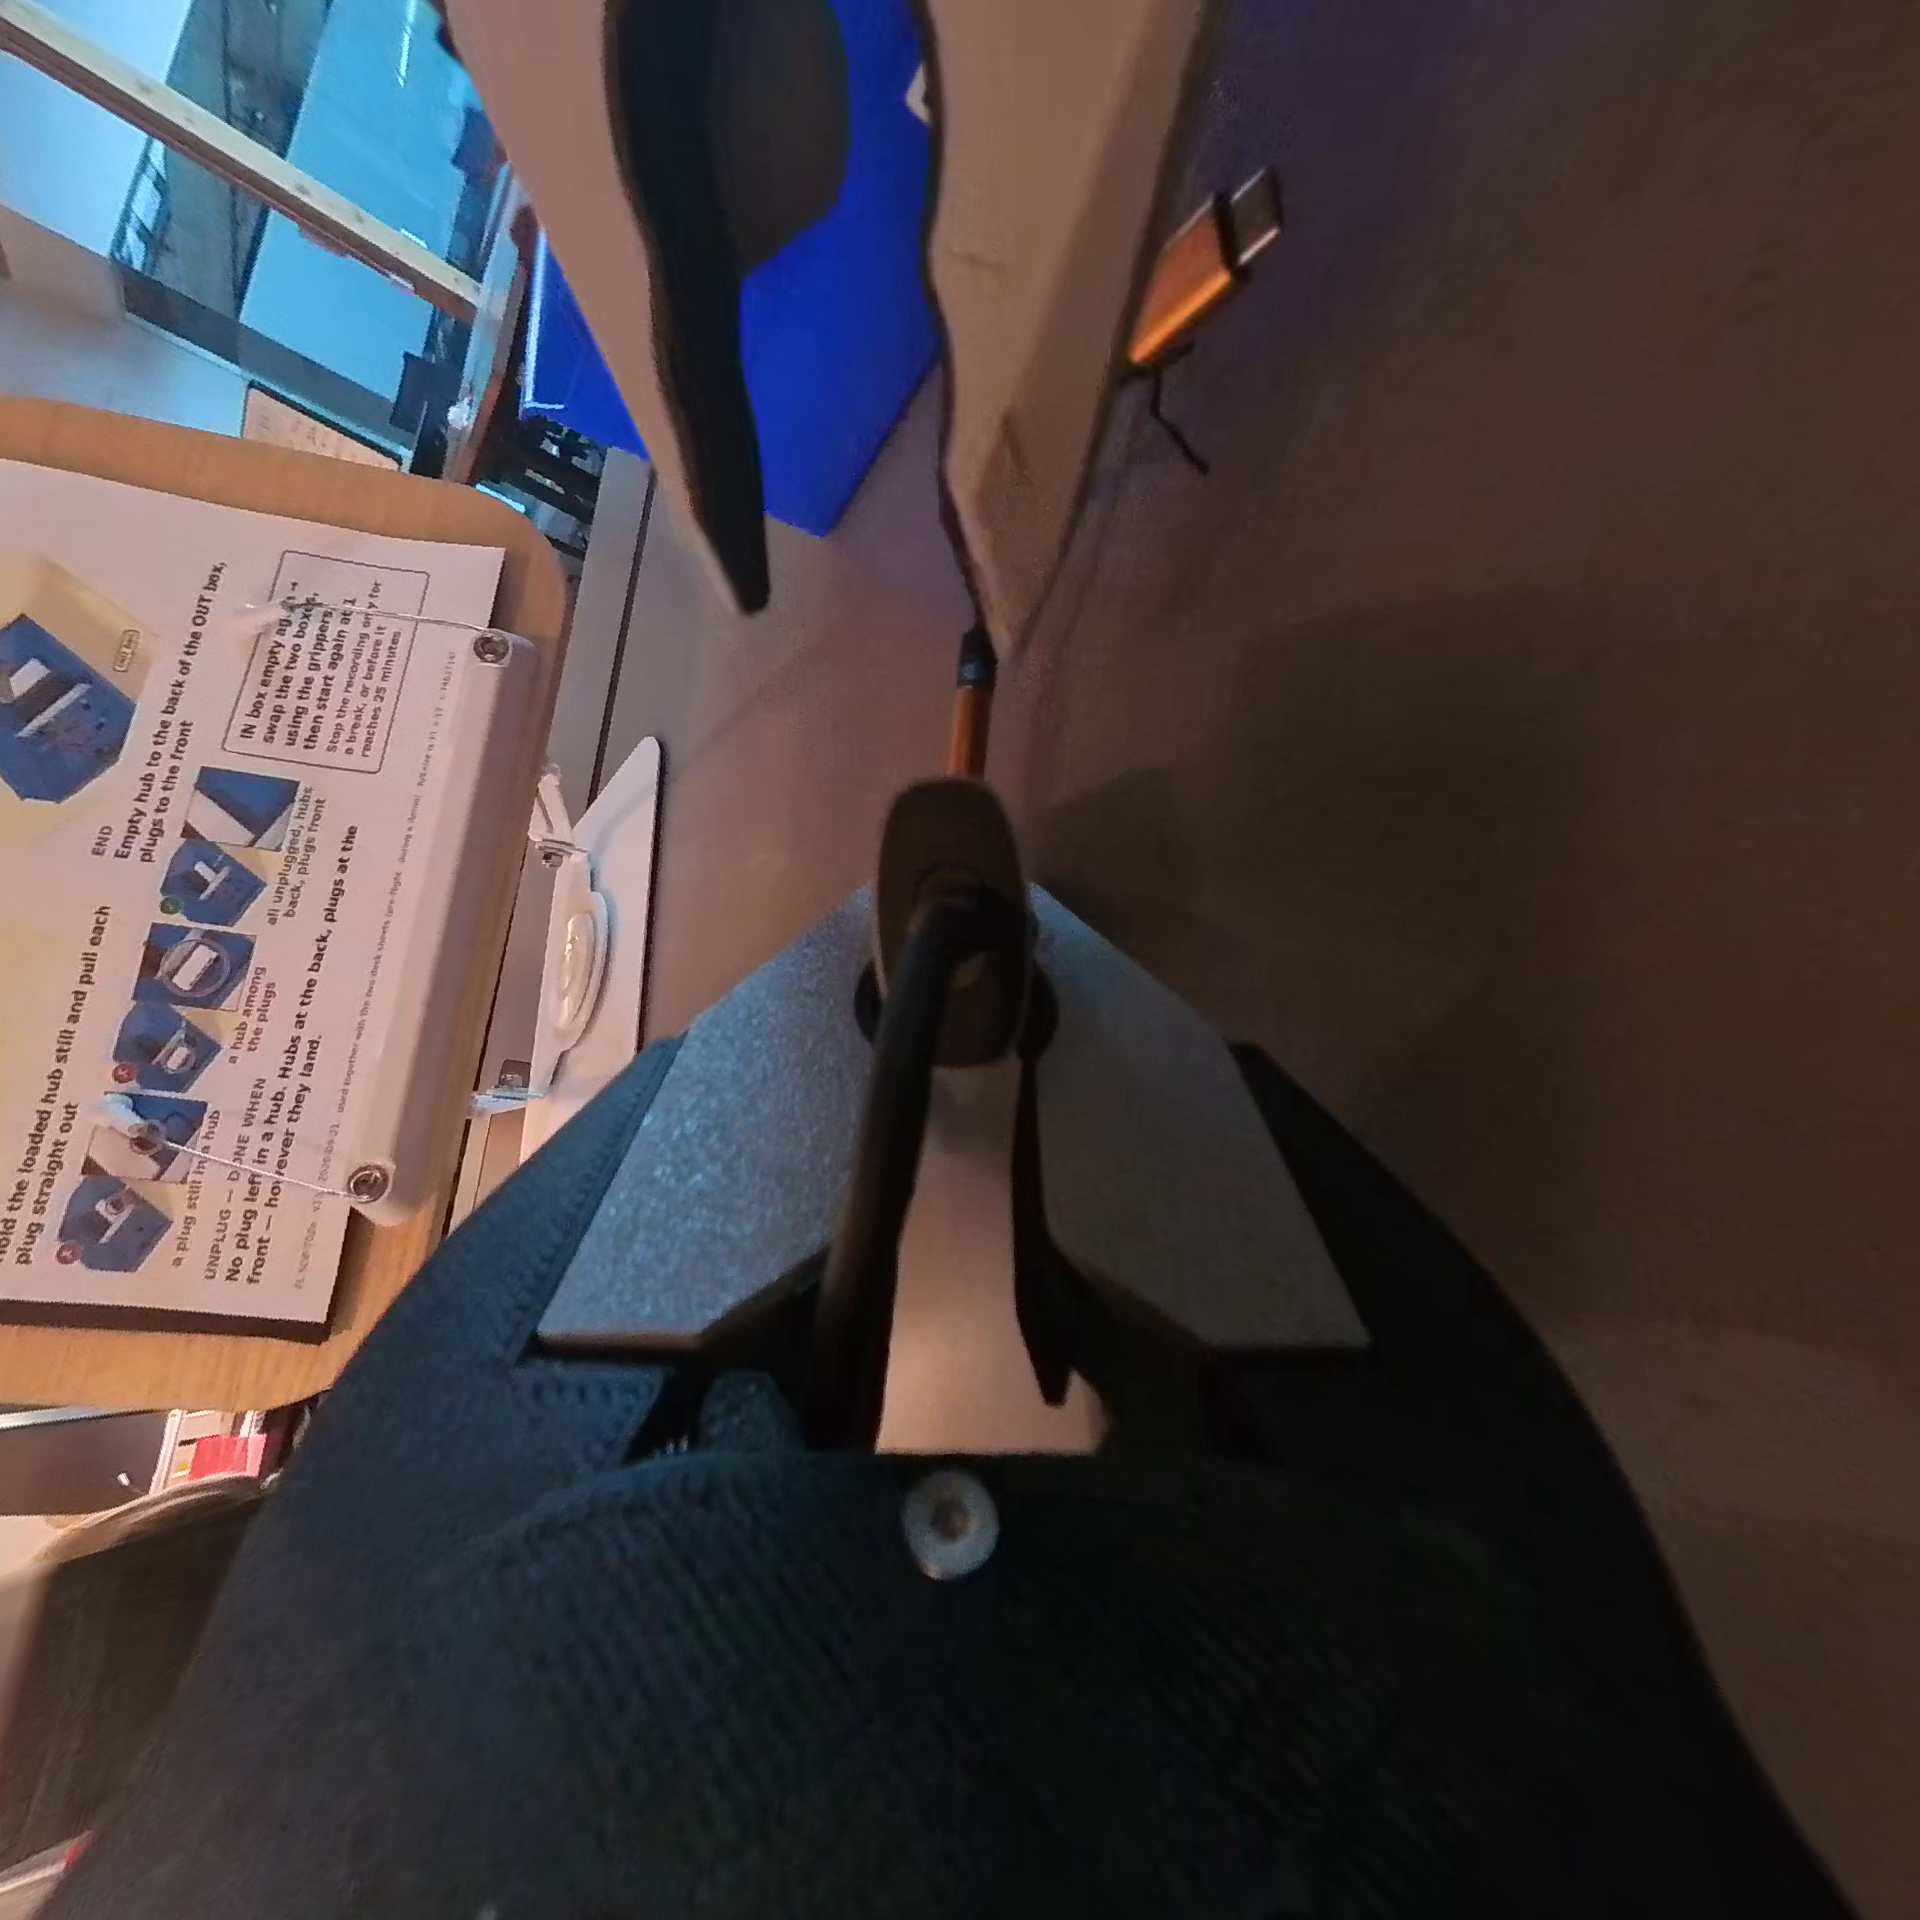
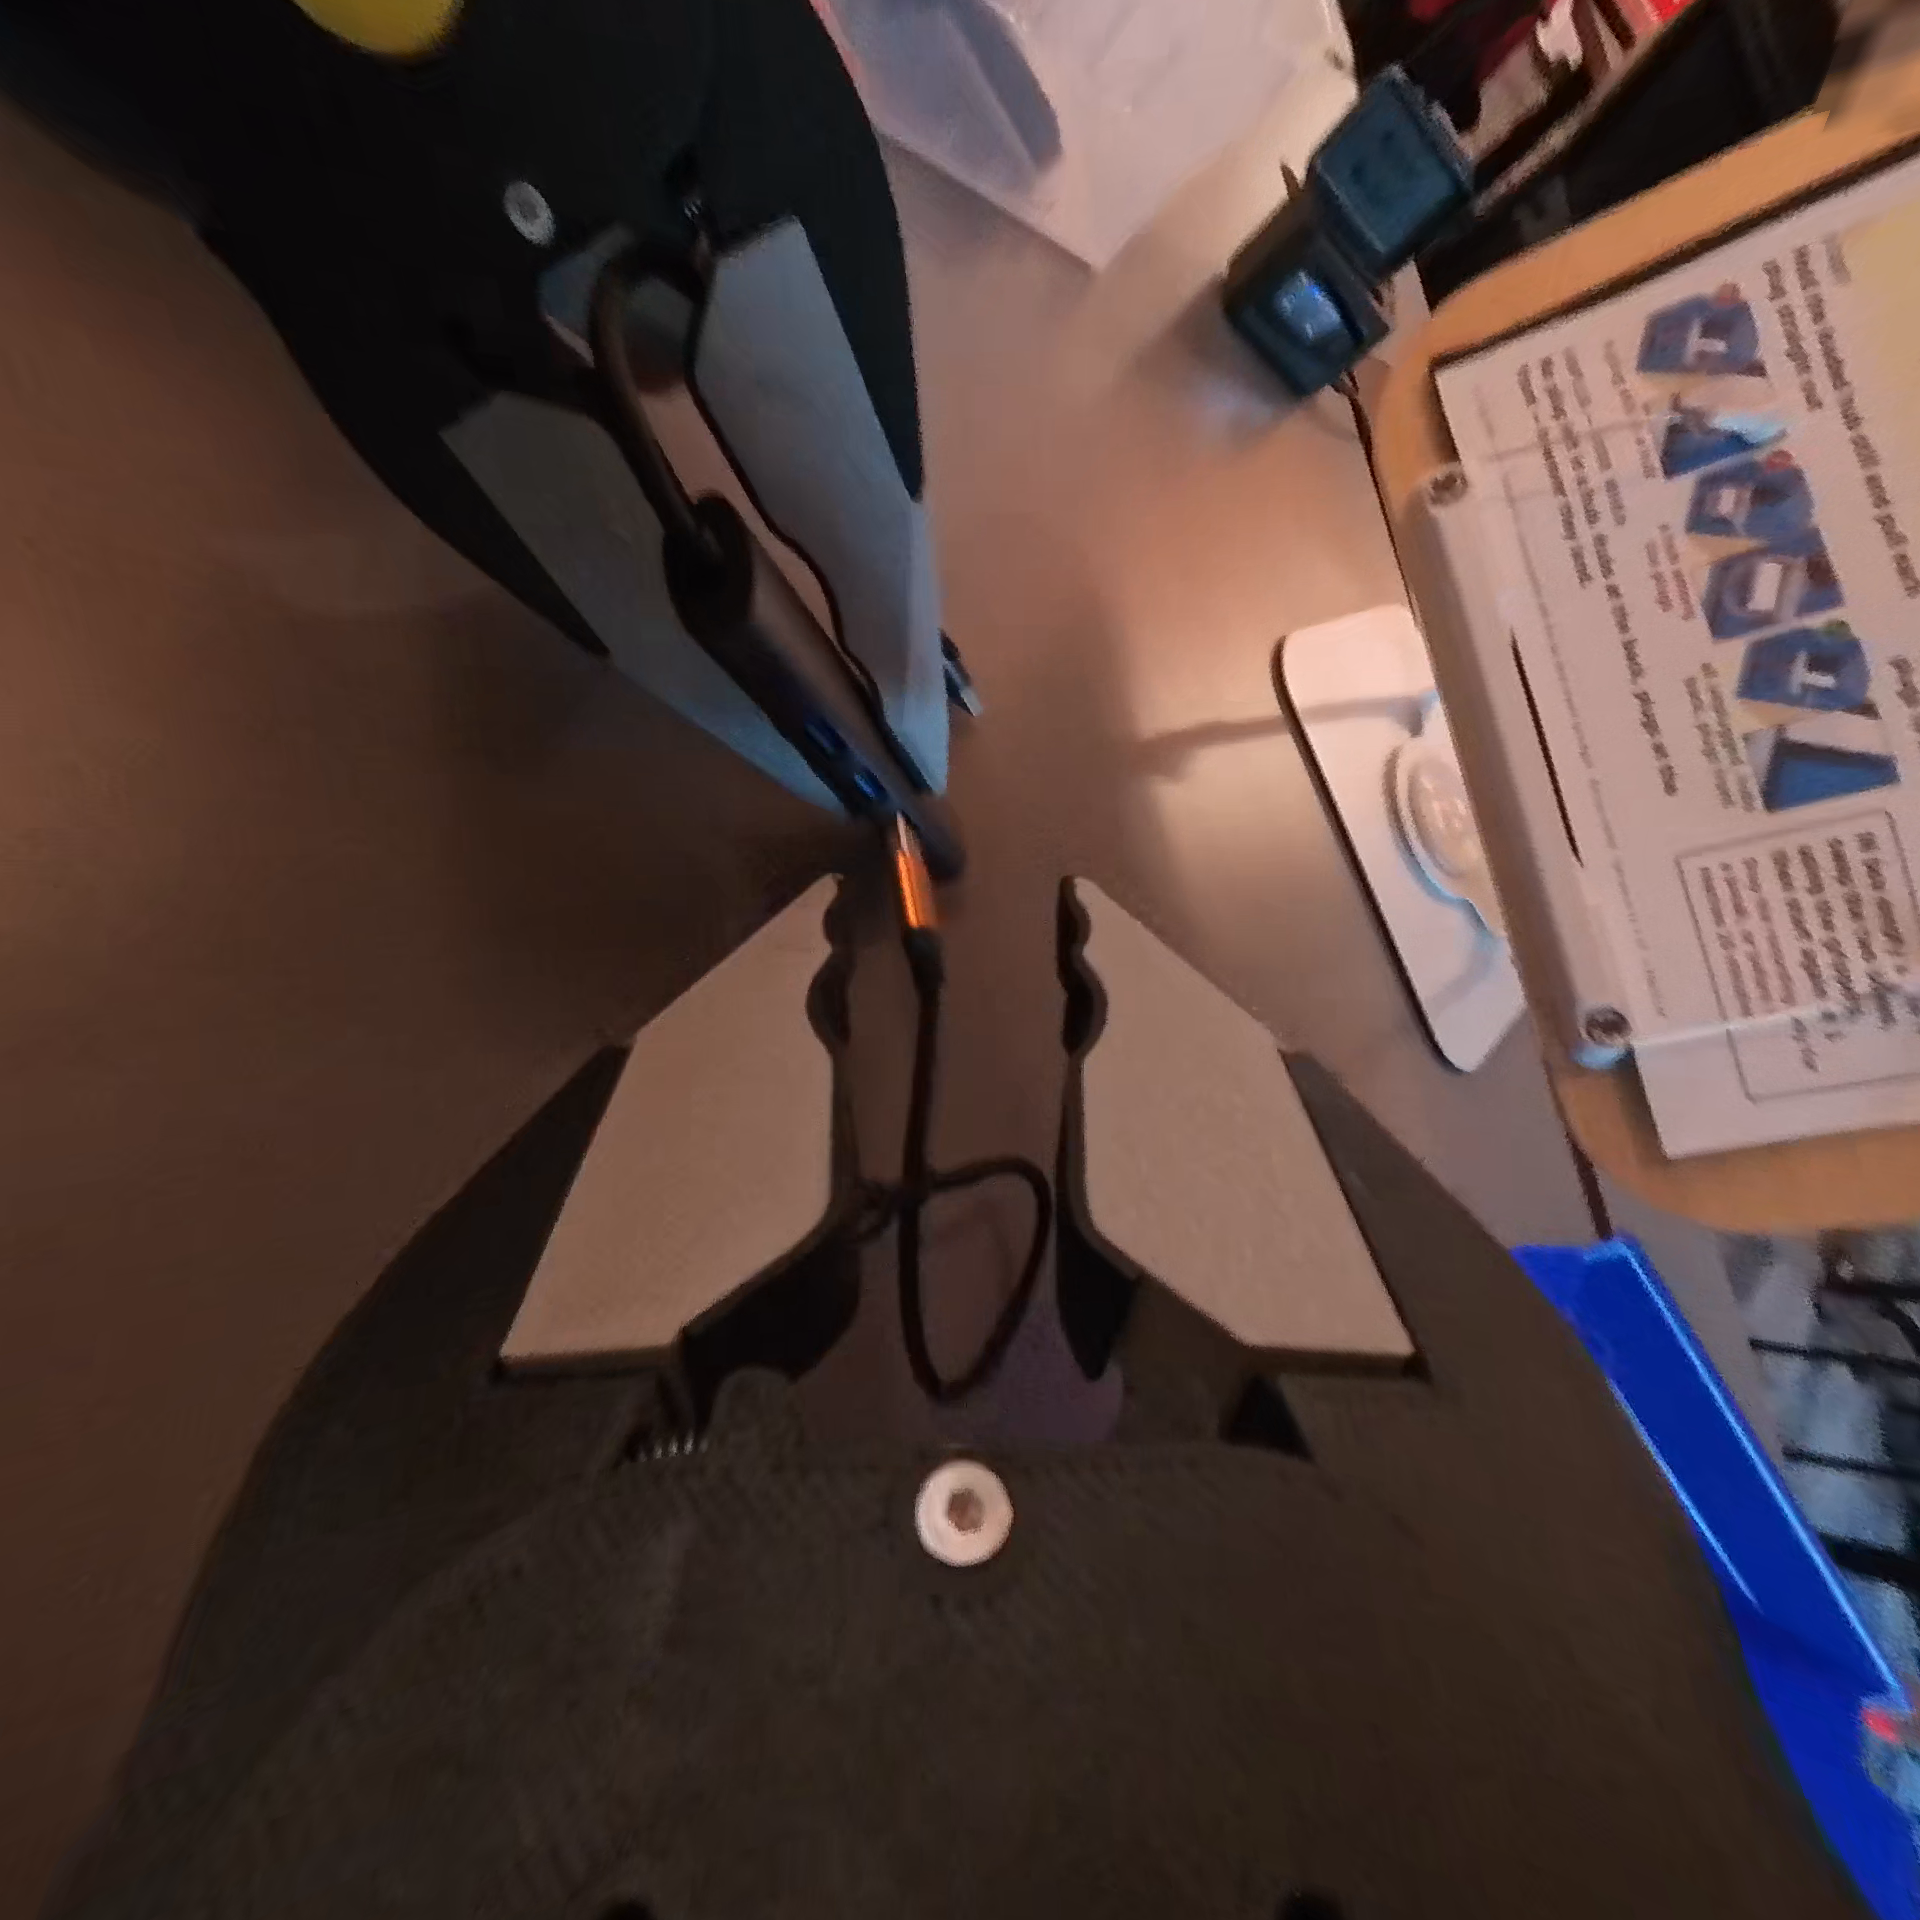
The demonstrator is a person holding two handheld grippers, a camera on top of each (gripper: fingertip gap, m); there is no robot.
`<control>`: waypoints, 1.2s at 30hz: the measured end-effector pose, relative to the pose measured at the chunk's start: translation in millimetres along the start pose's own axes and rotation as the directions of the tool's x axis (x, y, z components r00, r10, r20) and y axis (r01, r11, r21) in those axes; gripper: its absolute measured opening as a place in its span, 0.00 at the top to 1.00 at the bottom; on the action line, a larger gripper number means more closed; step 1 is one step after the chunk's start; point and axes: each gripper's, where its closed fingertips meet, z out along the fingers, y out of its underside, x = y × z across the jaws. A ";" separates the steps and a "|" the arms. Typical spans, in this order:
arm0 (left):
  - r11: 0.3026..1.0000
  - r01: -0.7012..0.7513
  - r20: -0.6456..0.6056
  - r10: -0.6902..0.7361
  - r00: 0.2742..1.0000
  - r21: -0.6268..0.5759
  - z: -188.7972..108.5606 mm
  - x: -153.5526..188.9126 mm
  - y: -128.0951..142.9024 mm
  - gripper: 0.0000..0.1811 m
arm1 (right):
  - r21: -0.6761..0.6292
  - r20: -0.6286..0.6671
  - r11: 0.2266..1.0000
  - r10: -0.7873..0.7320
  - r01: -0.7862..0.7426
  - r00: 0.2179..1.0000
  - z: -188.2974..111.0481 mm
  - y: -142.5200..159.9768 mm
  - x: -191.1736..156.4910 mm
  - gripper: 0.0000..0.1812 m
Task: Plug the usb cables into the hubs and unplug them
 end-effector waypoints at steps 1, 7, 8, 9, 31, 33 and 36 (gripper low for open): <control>1.000 0.002 0.000 -0.002 1.000 0.002 -0.2 -0.2 -0.1 0.92 | -0.041 -0.011 0.999 -0.004 0.003 1.000 -1.4 7.3 3.3 0.82; 1.000 0.012 -0.020 -0.012 1.000 0.011 -0.6 1.8 -1.4 0.92 | -0.188 -0.005 0.981 -0.046 0.044 0.999 14.3 40.5 -0.8 0.90; 1.000 0.011 -0.020 -0.010 1.000 0.009 -0.4 2.2 -1.2 0.92 | -0.174 -0.001 0.984 -0.049 0.048 0.999 17.2 38.3 -2.5 0.93; 1.000 0.009 -0.018 -0.009 1.000 0.002 -0.2 1.8 -0.2 0.92 | -0.165 0.001 0.985 -0.058 0.057 0.998 19.7 36.5 -3.6 0.95; 0.999 0.013 -0.037 -0.015 0.999 -0.037 -1.0 3.6 0.1 0.92 | -0.083 0.100 0.993 -0.079 0.088 0.992 21.3 25.3 -9.8 0.98; 0.999 0.009 -0.038 -0.010 0.999 -0.042 -1.0 4.1 -0.4 0.91 | -0.077 0.107 0.993 -0.083 0.091 0.991 22.1 26.5 -10.5 0.99; 0.999 0.024 -0.057 -0.026 0.998 -0.024 -2.4 5.3 -2.5 0.92 | -0.058 0.126 0.995 -0.074 0.082 0.989 21.7 26.2 -12.0 0.99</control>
